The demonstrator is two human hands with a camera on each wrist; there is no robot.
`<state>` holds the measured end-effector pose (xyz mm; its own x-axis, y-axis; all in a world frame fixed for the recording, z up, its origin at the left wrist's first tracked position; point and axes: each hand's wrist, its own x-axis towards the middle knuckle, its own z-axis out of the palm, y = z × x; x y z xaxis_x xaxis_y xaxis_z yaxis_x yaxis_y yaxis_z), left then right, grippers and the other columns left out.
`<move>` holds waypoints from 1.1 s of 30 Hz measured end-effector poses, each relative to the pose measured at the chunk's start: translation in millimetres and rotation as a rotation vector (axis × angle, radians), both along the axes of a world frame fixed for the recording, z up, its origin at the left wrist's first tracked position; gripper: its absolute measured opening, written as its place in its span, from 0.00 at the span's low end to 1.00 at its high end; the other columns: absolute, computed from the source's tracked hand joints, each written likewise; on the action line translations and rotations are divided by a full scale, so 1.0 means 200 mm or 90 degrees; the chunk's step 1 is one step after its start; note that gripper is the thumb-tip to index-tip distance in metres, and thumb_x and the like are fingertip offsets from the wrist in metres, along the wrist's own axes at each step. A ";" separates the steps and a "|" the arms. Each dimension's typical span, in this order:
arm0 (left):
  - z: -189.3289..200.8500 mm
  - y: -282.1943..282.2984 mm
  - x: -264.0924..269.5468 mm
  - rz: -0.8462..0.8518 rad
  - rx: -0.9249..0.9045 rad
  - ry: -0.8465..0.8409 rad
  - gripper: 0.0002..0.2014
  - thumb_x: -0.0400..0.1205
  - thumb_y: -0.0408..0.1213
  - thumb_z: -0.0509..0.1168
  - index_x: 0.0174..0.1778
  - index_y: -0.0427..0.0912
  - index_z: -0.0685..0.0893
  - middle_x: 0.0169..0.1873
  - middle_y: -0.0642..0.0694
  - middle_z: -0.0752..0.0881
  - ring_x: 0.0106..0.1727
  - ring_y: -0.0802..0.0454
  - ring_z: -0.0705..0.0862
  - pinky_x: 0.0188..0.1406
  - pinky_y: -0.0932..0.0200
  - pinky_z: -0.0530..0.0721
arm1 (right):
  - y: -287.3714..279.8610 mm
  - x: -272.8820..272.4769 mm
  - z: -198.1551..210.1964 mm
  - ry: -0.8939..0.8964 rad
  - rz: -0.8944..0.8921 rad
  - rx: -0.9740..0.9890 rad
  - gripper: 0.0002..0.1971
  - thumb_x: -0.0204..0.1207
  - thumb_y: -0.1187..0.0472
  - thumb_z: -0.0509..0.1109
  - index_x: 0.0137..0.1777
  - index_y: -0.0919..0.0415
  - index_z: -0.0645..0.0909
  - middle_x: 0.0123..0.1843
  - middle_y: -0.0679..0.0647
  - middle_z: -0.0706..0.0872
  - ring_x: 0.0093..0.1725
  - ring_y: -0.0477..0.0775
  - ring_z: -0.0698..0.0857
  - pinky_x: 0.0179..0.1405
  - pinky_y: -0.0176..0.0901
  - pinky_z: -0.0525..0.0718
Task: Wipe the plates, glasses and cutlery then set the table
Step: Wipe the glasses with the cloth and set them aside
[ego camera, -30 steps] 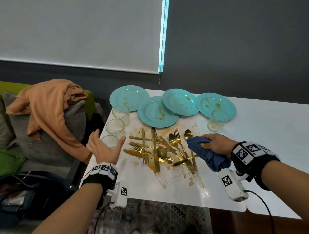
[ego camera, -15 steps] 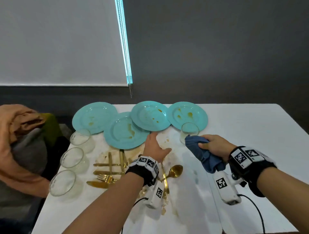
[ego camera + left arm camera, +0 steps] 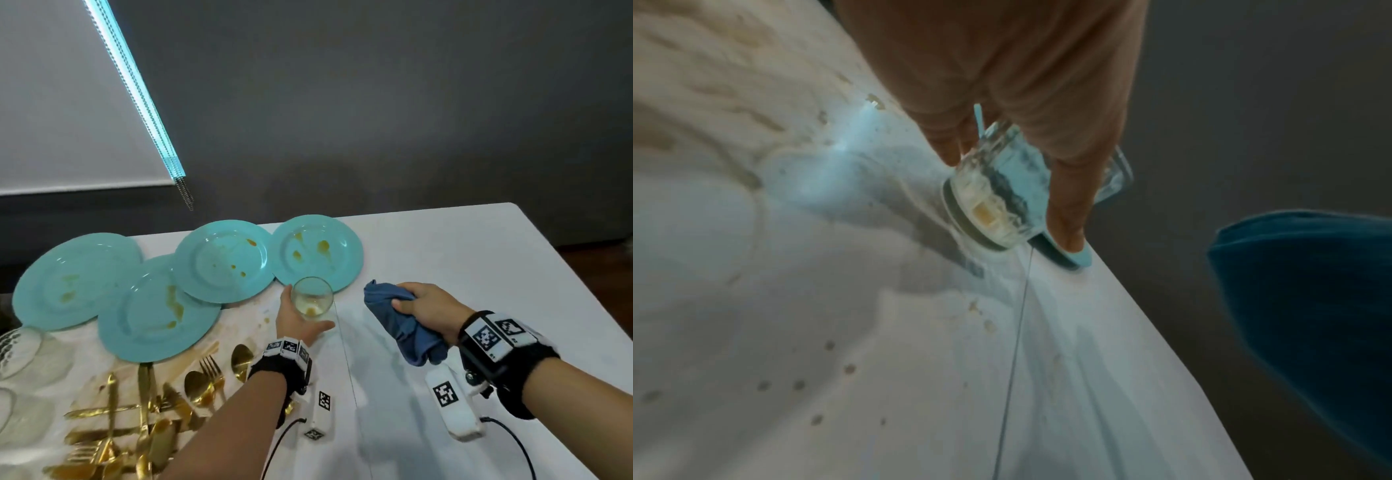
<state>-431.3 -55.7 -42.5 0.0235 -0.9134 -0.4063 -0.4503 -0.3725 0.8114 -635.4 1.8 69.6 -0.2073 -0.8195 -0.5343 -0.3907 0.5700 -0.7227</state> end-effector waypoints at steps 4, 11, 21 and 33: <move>-0.04 -0.01 -0.03 0.028 -0.031 -0.017 0.47 0.59 0.38 0.84 0.74 0.43 0.70 0.68 0.45 0.80 0.69 0.46 0.78 0.67 0.59 0.74 | -0.01 -0.06 -0.01 -0.019 0.012 0.008 0.08 0.79 0.68 0.65 0.47 0.55 0.82 0.46 0.55 0.85 0.45 0.53 0.81 0.49 0.44 0.78; 0.02 0.05 -0.03 -0.031 -0.148 -0.032 0.42 0.52 0.42 0.79 0.64 0.42 0.76 0.55 0.47 0.80 0.60 0.47 0.77 0.52 0.62 0.74 | 0.00 -0.02 0.02 -0.075 0.011 -0.026 0.08 0.80 0.68 0.65 0.47 0.54 0.82 0.46 0.56 0.85 0.44 0.52 0.81 0.48 0.44 0.80; 0.36 0.37 0.07 -0.357 -0.218 0.048 0.31 0.53 0.40 0.77 0.51 0.56 0.74 0.46 0.52 0.82 0.46 0.58 0.82 0.45 0.59 0.83 | 0.32 0.40 0.19 0.268 0.443 -0.076 0.14 0.81 0.65 0.58 0.61 0.53 0.79 0.57 0.53 0.85 0.48 0.52 0.82 0.51 0.43 0.79; 0.44 0.87 0.58 -0.483 -0.505 -0.095 0.26 0.61 0.42 0.78 0.51 0.40 0.75 0.41 0.43 0.81 0.41 0.44 0.79 0.40 0.51 0.81 | 0.79 0.94 0.10 -0.578 -0.102 0.044 0.11 0.81 0.73 0.57 0.45 0.69 0.81 0.38 0.65 0.88 0.35 0.58 0.89 0.35 0.46 0.88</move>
<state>-314.6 118.8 44.6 -0.6527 -0.7113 0.2608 -0.4550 0.6433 0.6158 -447.0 159.1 89.9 0.2061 -0.7773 -0.5944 0.3961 0.6217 -0.6757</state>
